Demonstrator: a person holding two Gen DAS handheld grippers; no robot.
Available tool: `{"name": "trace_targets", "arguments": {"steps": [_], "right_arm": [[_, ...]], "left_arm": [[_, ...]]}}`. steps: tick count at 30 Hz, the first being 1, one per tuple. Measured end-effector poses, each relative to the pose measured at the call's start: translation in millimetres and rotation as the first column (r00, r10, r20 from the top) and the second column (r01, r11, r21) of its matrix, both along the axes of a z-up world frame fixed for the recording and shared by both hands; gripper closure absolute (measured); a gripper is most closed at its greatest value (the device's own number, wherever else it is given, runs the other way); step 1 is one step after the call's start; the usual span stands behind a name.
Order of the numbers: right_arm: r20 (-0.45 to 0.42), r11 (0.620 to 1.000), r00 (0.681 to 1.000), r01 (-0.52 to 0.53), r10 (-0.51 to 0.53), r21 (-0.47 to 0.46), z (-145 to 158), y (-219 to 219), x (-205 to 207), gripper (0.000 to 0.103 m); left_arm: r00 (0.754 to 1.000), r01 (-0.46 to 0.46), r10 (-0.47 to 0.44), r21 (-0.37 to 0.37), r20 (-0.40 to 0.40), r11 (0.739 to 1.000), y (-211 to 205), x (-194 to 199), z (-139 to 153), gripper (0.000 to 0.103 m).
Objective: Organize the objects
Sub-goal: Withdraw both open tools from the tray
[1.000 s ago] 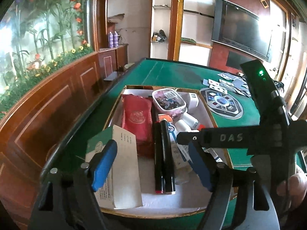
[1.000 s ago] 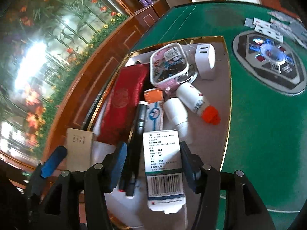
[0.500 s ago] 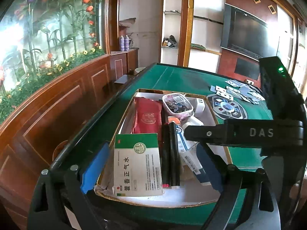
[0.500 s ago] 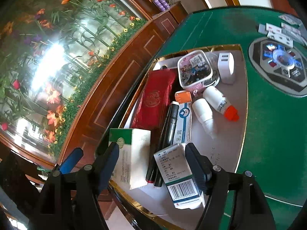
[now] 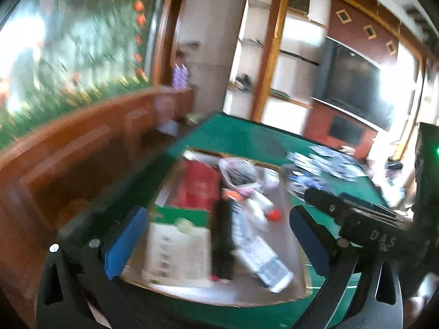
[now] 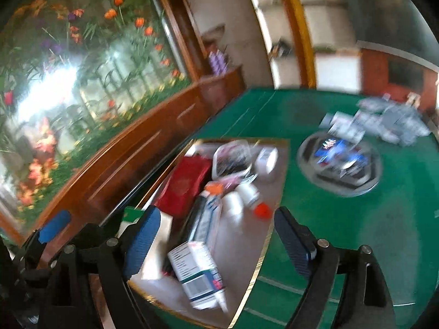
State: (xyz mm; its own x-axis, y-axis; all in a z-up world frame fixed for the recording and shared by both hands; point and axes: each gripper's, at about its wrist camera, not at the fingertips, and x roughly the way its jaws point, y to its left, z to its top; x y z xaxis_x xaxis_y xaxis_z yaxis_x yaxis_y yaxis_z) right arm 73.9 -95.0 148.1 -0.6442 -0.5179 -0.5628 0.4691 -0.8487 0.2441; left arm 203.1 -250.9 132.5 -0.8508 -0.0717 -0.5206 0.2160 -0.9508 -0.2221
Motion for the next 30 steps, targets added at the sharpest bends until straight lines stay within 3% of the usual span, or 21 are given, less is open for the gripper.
{"name": "trace_targets", "arguments": {"steps": [3, 7, 12, 15, 25, 30], "right_arm": [[-0.097, 0.997, 0.993, 0.069, -0.065, 0.034, 8, 11, 10, 0.001], [-0.169, 0.985, 0.977, 0.148, -0.132, 0.086, 3, 19, 15, 0.000], [-0.190, 0.962, 0.964, 0.219, -0.187, 0.164, -15, 30, 12, 0.000], [-0.195, 0.959, 0.965, 0.213, -0.177, 0.185, -20, 33, 14, 0.000], [-0.258, 0.950, 0.963, 0.150, -0.077, 0.275, -26, 14, 28, 0.000], [-0.254, 0.939, 0.967, 0.103, -0.017, 0.328, -35, -4, 31, 0.000]], "left_arm": [[0.999, -0.014, 0.011, 0.063, 0.036, 0.998, -7, -8, -7, 0.000], [0.997, -0.066, 0.059, 0.131, 0.056, 0.989, -18, -9, -16, 0.000], [0.993, -0.101, 0.086, 0.189, 0.085, 0.977, -28, -8, -26, 0.000], [0.974, -0.206, 0.193, 0.109, 0.122, 0.972, -24, -7, -28, 0.000], [0.955, -0.277, 0.284, -0.091, 0.085, 0.957, -6, -9, -6, 0.000], [0.948, -0.299, 0.310, -0.133, 0.069, 0.945, -7, -8, 0, 0.000]]}}
